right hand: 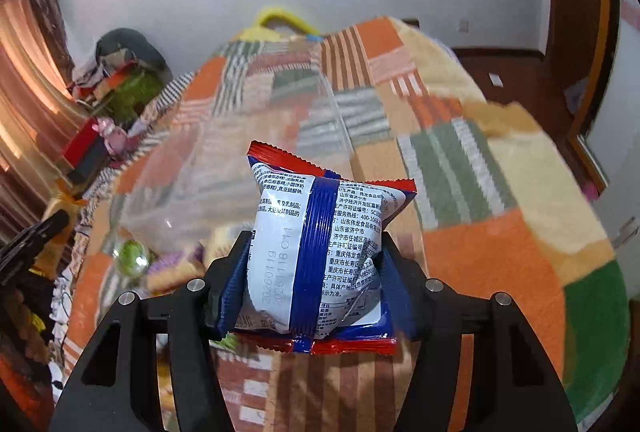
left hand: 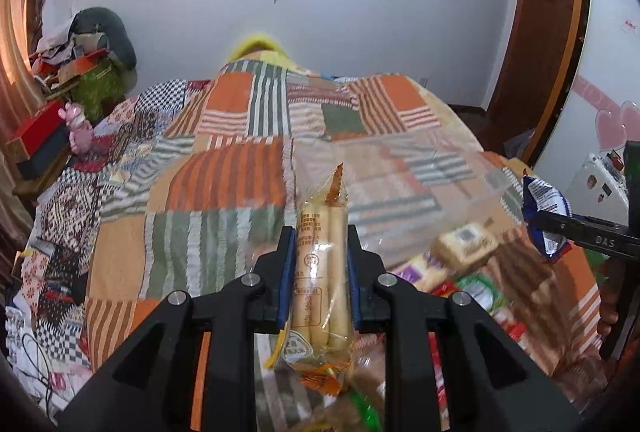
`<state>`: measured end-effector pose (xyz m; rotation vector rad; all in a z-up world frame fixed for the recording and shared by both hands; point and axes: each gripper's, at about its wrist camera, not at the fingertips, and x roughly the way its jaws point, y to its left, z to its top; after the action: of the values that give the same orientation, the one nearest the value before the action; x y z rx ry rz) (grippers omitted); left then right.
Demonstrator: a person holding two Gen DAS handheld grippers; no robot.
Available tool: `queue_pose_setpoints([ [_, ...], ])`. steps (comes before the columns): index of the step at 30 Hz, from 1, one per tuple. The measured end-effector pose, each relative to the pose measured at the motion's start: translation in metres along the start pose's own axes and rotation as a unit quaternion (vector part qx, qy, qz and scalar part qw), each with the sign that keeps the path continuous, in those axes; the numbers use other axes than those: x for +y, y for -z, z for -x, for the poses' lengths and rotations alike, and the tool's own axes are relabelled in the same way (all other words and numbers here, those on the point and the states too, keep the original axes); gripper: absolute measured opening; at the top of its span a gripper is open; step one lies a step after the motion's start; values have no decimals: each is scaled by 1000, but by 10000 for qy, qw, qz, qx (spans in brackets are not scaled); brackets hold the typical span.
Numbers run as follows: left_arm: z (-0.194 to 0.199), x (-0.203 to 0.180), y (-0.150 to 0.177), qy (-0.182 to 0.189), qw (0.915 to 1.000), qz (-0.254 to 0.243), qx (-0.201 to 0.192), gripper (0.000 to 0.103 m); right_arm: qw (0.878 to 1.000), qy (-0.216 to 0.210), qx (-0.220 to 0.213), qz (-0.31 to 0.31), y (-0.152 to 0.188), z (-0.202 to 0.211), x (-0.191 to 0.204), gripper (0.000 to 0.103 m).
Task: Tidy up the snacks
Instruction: 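Carry both snacks into the clear box and open both tools to release them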
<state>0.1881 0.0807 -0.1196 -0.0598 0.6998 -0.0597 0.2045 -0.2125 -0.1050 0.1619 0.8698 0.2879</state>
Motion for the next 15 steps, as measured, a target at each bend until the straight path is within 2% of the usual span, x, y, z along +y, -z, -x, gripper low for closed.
queue_pose_setpoints([
  [9, -22, -22, -40, 33, 9998, -134, -172, 22, 9984, -116, -479, 270, -37, 0, 20, 56],
  [15, -47, -35, -59, 93, 9997, -182, -120, 22, 9978, -185, -514, 363, -49, -17, 29, 56],
])
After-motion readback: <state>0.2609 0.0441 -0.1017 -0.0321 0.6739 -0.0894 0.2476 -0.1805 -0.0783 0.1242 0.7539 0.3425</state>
